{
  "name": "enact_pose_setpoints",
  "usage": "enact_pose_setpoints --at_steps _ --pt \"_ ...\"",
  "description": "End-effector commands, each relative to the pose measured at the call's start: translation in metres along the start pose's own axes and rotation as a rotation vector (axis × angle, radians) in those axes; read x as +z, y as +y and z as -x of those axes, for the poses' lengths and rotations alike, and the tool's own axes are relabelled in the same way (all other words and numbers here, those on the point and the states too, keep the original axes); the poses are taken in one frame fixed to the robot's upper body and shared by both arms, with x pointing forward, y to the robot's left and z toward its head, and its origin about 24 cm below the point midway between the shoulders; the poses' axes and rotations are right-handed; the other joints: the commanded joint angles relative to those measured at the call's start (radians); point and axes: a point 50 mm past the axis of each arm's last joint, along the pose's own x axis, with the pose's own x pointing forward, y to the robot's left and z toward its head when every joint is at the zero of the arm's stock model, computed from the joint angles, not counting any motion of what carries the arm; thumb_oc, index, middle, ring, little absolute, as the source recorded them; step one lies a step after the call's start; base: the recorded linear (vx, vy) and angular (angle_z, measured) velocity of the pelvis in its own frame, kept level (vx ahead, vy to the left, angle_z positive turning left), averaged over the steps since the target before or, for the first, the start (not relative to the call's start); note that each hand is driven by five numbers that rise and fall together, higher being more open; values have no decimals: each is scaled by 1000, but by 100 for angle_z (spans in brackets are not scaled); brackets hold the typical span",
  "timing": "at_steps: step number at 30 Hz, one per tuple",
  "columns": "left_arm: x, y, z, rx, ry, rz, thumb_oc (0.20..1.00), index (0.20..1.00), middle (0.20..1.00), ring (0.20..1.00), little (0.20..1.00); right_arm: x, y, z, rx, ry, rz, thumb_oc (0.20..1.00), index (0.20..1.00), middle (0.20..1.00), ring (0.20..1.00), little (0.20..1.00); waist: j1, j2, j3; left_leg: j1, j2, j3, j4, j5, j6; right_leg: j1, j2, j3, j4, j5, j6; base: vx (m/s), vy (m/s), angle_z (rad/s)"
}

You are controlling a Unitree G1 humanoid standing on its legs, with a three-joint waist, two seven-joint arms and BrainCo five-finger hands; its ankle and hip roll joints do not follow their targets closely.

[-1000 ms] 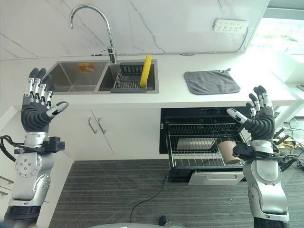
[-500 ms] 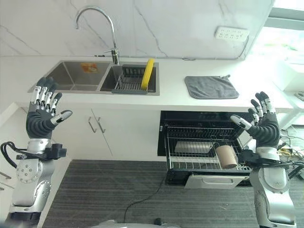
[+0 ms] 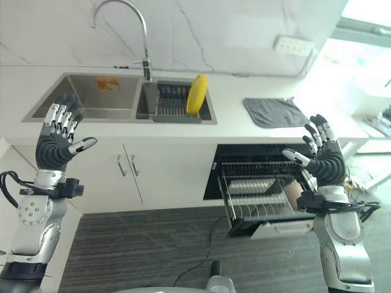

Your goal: Place the dishes in the dishwasher.

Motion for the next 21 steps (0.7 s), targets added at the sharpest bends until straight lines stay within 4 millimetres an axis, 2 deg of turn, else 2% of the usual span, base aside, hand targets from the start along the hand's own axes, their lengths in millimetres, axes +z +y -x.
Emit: enact_pose_setpoints --at_steps 1,6,11,12,14,16,21 --pt "20 -11 -10 -23 -134 41 1000 1000 1000 1000 1000 40 -1 -16 -40 -209 27 1000 1000 1000 1000 1000 0 78 5 35 72 23 3 -13 -52 77 73 5 -18 -51 -20 13 -57 12" --pt "20 -7 -6 -2 -131 45 1000 1000 1000 1000 1000 35 -6 -10 -36 -184 28 1000 1000 1000 1000 1000 -11 96 -14 50 62 26 3 -22 -51 85 72 18 -18 -57 -20 23 -42 -13" --pt "20 -7 -5 -8 -131 55 1000 1000 1000 1000 1000 34 -7 -8 -35 -177 52 1000 1000 1000 1000 1000 -16 100 -20 55 57 25 3 -29 -50 84 71 22 -18 -57 -17 8 -6 -6" --pt "22 -2 0 152 -186 109 1000 1000 1000 1000 1000 20 37 6 219 -212 -89 1000 1000 1000 1000 1000 10 71 16 73 -50 -110 3 -85 9 73 128 91 -17 -48 -30 0 0 0" --pt "22 -3 1 157 -182 104 1000 1000 1000 1000 1000 21 43 0 214 -225 -92 1000 1000 1000 1000 1000 13 75 8 78 -51 -107 3 -88 12 79 142 128 -18 -56 -37 6 -15 -5" --pt "21 -1 1 163 -169 110 1000 1000 1000 1000 1000 21 43 0 216 -223 -107 1000 1000 1000 1000 1000 15 78 0 78 -49 -102 3 -84 10 82 146 134 -18 -59 -40 6 -26 -6" --pt "20 6 8 171 -159 110 1000 1000 1000 1000 1000 20 36 6 227 -203 -117 1000 1000 1000 1000 1000 5 86 -9 87 -37 -88 3 -77 2 91 168 156 -18 -77 -52 29 -75 1"
